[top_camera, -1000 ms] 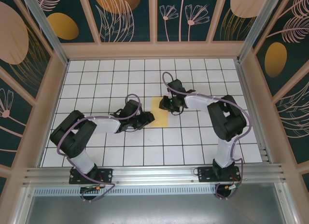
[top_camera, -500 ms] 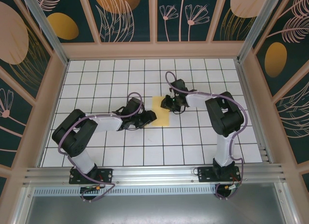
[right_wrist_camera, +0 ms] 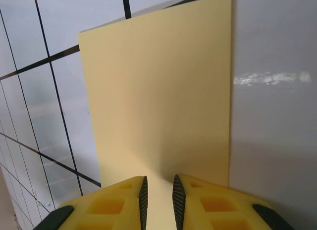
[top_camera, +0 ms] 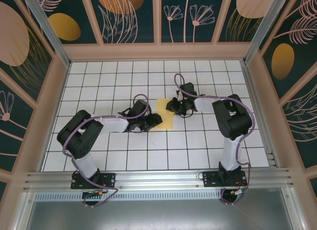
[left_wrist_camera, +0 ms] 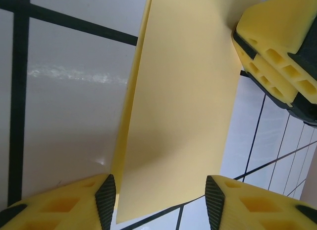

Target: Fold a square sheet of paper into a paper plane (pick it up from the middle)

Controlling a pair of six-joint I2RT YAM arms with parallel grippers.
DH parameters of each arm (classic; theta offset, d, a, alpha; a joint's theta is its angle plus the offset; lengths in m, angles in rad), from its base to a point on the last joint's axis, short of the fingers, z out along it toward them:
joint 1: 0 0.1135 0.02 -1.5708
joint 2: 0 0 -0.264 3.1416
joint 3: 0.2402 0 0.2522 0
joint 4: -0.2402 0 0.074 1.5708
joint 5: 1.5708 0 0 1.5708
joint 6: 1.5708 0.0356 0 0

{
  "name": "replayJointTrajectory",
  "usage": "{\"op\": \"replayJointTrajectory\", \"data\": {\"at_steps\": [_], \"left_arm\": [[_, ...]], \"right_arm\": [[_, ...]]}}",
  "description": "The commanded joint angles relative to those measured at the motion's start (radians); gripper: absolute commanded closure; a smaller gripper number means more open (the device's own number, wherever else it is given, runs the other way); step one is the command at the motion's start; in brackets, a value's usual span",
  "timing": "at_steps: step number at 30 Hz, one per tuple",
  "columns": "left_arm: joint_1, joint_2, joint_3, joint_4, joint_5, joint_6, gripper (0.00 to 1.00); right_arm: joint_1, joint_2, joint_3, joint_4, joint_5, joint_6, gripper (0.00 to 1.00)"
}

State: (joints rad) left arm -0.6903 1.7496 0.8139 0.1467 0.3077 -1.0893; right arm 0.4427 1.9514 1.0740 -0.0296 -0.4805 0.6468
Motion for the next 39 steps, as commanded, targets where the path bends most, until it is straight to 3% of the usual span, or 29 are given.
{"op": "replayJointTrajectory", "data": {"at_steps": [1, 12, 25, 35, 39], "left_arm": [[-0.008, -0.005, 0.006, 0.036, 0.024, 0.014, 0.49], [-0.009, -0.028, -0.01, 0.202, 0.089, 0.001, 0.5], [-0.008, 0.083, 0.064, 0.301, 0.101, -0.003, 0.47], [-0.008, 0.124, 0.072, 0.301, 0.072, 0.037, 0.46], [-0.007, 0.141, 0.083, 0.312, 0.079, 0.042, 0.46]], "right_arm": [[-0.02, 0.038, -0.057, -0.112, 0.085, 0.001, 0.75], [-0.02, 0.026, -0.054, -0.113, 0.066, -0.012, 0.75], [-0.024, -0.009, -0.034, -0.116, -0.045, -0.063, 0.74], [-0.075, -0.123, -0.06, -0.009, -0.198, -0.091, 0.63], [-0.076, -0.148, -0.065, -0.017, -0.206, -0.113, 0.62]]}}
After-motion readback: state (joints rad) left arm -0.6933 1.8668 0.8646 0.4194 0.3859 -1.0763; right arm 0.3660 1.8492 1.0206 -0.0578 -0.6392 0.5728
